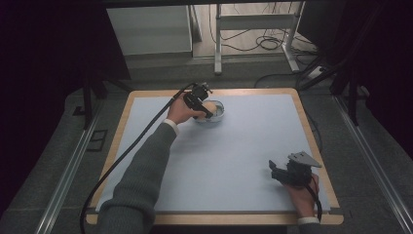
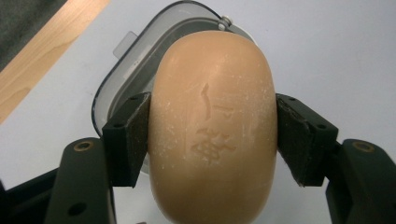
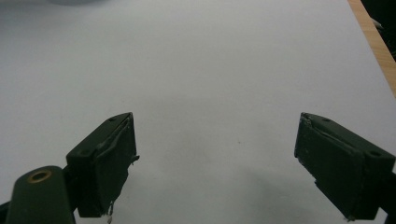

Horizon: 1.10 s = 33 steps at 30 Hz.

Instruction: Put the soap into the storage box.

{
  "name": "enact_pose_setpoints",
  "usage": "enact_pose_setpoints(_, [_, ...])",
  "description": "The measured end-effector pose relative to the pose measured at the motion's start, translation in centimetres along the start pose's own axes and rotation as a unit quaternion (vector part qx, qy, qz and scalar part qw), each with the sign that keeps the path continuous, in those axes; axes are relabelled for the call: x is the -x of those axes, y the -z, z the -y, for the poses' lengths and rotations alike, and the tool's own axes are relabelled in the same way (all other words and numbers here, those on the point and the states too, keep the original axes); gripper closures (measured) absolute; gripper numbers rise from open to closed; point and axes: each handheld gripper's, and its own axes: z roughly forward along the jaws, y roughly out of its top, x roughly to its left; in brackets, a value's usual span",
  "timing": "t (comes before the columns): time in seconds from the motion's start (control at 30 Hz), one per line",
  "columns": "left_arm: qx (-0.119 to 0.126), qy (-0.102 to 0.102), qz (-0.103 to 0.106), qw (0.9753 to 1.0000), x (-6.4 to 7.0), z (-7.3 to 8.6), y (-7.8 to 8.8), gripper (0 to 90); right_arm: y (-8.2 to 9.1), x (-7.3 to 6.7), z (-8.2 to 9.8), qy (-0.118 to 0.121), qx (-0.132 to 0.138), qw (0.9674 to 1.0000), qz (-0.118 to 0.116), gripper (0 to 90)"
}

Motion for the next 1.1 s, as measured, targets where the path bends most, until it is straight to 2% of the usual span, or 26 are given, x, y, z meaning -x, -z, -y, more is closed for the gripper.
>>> enact_pose_setpoints(0.1, [-0.004, -0.006, -0.002, 1.0000, -0.2, -0.4, -0.2, 32.7, 0.0, 0.0, 0.0, 0.000, 0.000, 1.0000, 0.000, 13.1])
enact_pose_setpoints(0.23, [-0.004, -0.005, -0.002, 1.0000, -0.3, -0.7, -0.5, 32.7, 0.0, 0.0, 0.0, 0.000, -0.001, 1.0000, 0.000, 13.1])
enact_pose_setpoints(0.3, [-0.010, -0.003, 0.006, 0.9999, -0.3, -1.1, -0.9, 32.7, 0.0, 0.0, 0.0, 0.000, 0.000, 1.0000, 0.001, 13.0])
enact_pose_setpoints(0.6, [-0.016, -0.004, 0.003, 0.9999, -0.6, -1.9, -1.7, 32.7, 0.0, 0.0, 0.0, 0.002, 0.002, 1.0000, 0.002, 13.1])
enact_pose_setpoints(1.1, [-0.032, -0.006, 0.002, 0.9995, -1.1, -2.0, -3.1, 32.6, 0.0, -0.1, 0.0, 0.004, -0.001, 1.0000, 0.003, 13.1])
